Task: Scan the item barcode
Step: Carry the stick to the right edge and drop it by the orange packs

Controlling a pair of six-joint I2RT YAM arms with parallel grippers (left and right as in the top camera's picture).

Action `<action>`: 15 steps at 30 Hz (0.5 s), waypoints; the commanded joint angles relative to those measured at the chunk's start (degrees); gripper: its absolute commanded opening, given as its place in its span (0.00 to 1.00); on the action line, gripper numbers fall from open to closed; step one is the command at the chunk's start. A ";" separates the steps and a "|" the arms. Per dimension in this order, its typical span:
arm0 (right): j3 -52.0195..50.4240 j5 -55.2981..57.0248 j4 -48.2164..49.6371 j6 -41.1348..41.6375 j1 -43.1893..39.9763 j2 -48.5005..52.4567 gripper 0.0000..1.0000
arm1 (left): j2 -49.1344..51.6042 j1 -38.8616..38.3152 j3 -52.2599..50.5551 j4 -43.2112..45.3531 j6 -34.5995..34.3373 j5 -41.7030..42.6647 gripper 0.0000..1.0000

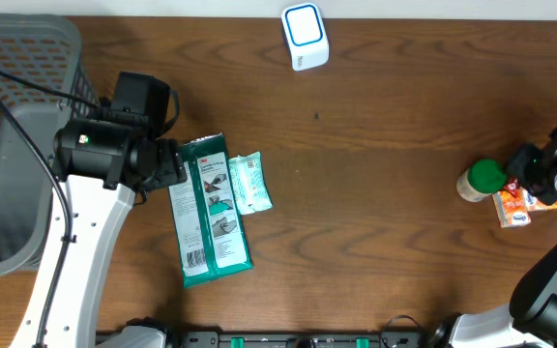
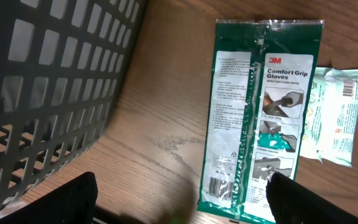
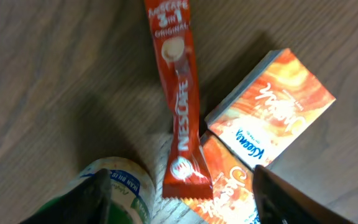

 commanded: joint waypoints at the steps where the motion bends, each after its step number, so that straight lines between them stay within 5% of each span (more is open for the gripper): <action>1: -0.35 -3.93 0.22 -1.53 -0.07 -0.94 0.77 | -0.04 0.13 0.22 -0.17 0.13 -0.76 0.88; 4: 1.27 -7.67 -0.96 -1.51 0.15 -0.94 0.88 | -0.04 0.13 0.24 -0.17 0.11 -0.74 0.88; 15: 24.11 -9.97 -23.12 -4.07 9.05 -0.96 0.99 | -0.04 0.13 0.24 -0.17 0.11 -0.76 0.88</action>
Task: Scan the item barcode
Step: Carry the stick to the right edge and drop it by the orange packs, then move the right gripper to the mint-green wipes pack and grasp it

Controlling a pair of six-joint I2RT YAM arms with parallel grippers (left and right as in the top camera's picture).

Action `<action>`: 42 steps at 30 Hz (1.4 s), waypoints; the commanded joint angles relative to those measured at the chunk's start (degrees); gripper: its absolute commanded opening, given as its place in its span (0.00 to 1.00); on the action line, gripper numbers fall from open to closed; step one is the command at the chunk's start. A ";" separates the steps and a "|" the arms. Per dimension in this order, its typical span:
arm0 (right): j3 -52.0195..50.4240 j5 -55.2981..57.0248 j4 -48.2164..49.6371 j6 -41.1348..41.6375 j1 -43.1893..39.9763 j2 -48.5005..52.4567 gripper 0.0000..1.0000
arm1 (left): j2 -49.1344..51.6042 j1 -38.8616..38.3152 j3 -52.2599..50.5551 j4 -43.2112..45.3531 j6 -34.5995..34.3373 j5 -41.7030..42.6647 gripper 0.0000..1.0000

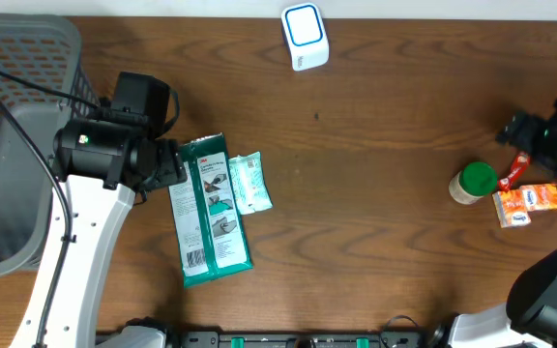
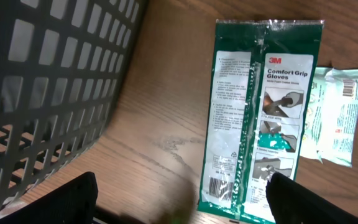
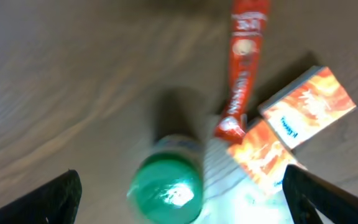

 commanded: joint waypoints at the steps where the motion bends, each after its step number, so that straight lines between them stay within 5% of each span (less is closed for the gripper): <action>1: 5.31 -5.09 -3.19 -3.74 6.05 -0.90 0.99 | -0.04 0.13 0.22 -0.20 0.13 -0.74 0.88; 8: 1.88 -25.77 0.81 -10.32 20.28 -0.83 0.99 | -0.04 0.13 0.24 -0.20 0.11 -0.74 0.88; 18: -15.39 -25.42 31.08 -9.62 45.29 1.25 0.98 | -0.04 0.13 0.24 -0.20 0.13 -0.74 0.88; 25: -20.50 -19.45 45.48 0.31 57.68 9.14 0.90 | -0.04 0.13 0.22 -0.20 0.13 -0.74 0.88; 34: -20.50 -19.26 50.36 0.31 64.83 17.81 0.59 | -0.04 0.13 0.22 -0.20 0.11 -0.76 0.88; 42: -20.52 -14.36 49.62 0.33 65.02 17.81 0.56 | -0.04 0.13 0.24 -0.20 0.13 -0.74 0.88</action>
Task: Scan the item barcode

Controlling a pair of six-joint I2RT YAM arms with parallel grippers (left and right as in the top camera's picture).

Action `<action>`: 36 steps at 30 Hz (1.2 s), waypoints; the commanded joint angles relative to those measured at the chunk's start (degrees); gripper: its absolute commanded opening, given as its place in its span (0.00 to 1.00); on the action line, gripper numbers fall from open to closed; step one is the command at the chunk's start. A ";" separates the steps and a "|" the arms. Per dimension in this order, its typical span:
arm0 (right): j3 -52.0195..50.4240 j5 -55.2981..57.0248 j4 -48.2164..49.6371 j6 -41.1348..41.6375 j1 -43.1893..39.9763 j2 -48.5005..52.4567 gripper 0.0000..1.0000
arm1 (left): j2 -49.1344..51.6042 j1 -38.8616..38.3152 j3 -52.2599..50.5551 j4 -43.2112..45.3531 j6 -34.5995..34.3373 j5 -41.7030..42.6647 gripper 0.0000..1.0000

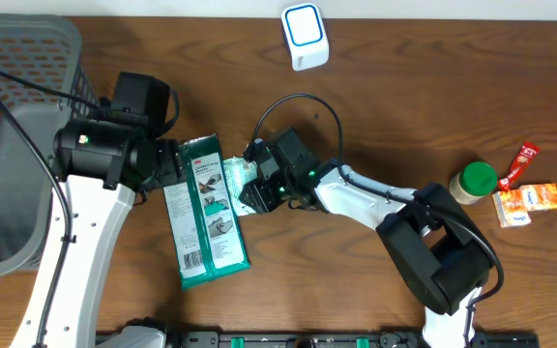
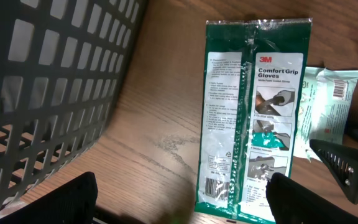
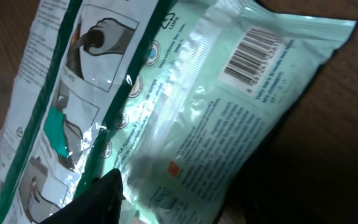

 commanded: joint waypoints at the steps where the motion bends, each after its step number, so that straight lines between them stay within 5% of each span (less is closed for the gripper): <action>1: -0.46 4.94 -0.92 0.83 0.31 0.79 0.56 | -0.04 0.13 0.24 -0.17 0.11 -0.74 0.88; 12: -0.81 6.40 0.57 4.63 0.92 3.72 0.52 | -0.04 0.13 0.24 -0.17 0.13 -0.76 0.88; 14: -0.81 6.40 0.59 4.61 1.05 3.72 0.40 | -0.04 0.13 0.24 -0.17 0.11 -0.76 0.88; 17: -0.68 6.38 0.44 4.59 0.70 3.32 0.01 | -0.04 0.13 0.22 -0.17 0.13 -0.76 0.88; 22: -0.68 6.16 -2.78 2.84 -2.51 -2.62 0.01 | -0.04 0.13 0.22 -0.17 0.13 -0.76 0.88; 28: -0.68 11.67 -15.30 -11.67 -8.44 -18.56 0.01 | -0.04 0.13 0.22 -0.17 0.13 -0.74 0.88; 36: -0.70 48.57 -37.27 -20.11 -10.49 -30.69 0.01 | -0.04 0.13 0.24 -0.17 0.11 -0.76 0.88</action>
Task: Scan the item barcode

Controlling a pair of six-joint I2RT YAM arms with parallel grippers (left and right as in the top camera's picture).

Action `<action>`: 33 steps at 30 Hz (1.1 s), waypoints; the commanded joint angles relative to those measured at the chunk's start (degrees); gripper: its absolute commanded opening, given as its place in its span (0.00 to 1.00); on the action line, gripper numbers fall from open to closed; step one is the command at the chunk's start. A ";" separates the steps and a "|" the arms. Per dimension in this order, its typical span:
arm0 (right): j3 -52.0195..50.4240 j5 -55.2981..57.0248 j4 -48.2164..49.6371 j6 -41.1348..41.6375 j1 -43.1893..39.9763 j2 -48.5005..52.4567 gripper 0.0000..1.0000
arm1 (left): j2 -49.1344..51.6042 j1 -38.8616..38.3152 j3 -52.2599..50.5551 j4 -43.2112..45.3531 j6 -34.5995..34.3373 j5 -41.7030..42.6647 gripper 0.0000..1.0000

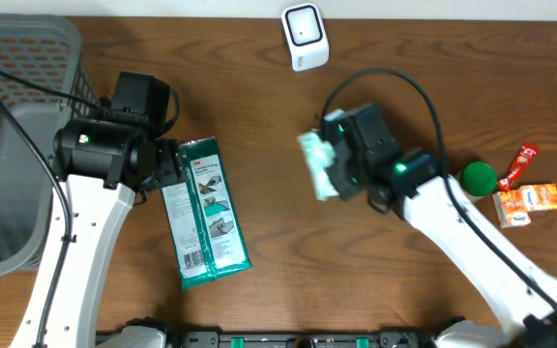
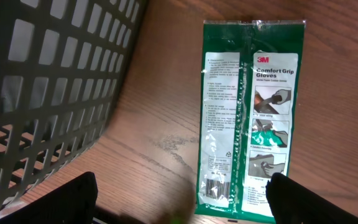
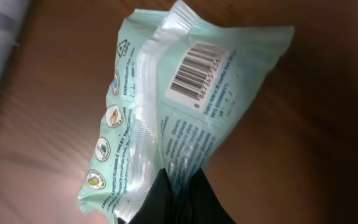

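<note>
My right gripper point(image 1: 335, 170) is shut on a pale green wipes packet point(image 1: 315, 166), held above the table's middle. In the right wrist view the packet point(image 3: 179, 112) hangs from the fingertips point(image 3: 166, 193), its barcode point(image 3: 194, 73) facing the camera. The white scanner point(image 1: 304, 36) stands at the back edge, beyond the packet. My left gripper point(image 2: 179, 208) is open over the left of the table, nothing between its fingers point(image 2: 67, 199). Below it lies a green 3M gloves pack point(image 2: 248, 118).
A grey mesh basket point(image 1: 8, 145) fills the far left, close beside my left arm. At the right edge stand a green-lidded bottle point(image 1: 479, 177), a red Nescafe stick point(image 1: 520, 162) and an orange box point(image 1: 527, 203). The gloves pack point(image 1: 204, 213) lies left of centre.
The right gripper was down at the wipes packet beside the gloves pack. Now it is shut on the packet, which is off the table and further right, nearer the scanner. The left arm is unmoved.
At first the right gripper hovered open over the bottle, stick and orange boxes at the far right, then a little higher there. Later it was across the table at the wipes packet, and the gloves pack had shifted slightly. Now it holds the packet mid-table.
</note>
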 commanded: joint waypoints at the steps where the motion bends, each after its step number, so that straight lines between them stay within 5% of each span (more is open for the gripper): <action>1: -0.17 21.92 -4.00 -3.96 -0.04 -0.46 0.01 | -0.04 0.13 0.24 -0.20 0.13 -0.74 0.88; 17: -0.26 50.12 -3.50 4.79 6.10 15.10 0.01 | -0.04 0.13 0.24 -0.20 0.11 -0.74 0.88; 33: -0.26 57.22 2.49 4.33 26.40 30.67 0.02 | -0.04 0.13 0.24 -0.20 0.11 -0.74 0.88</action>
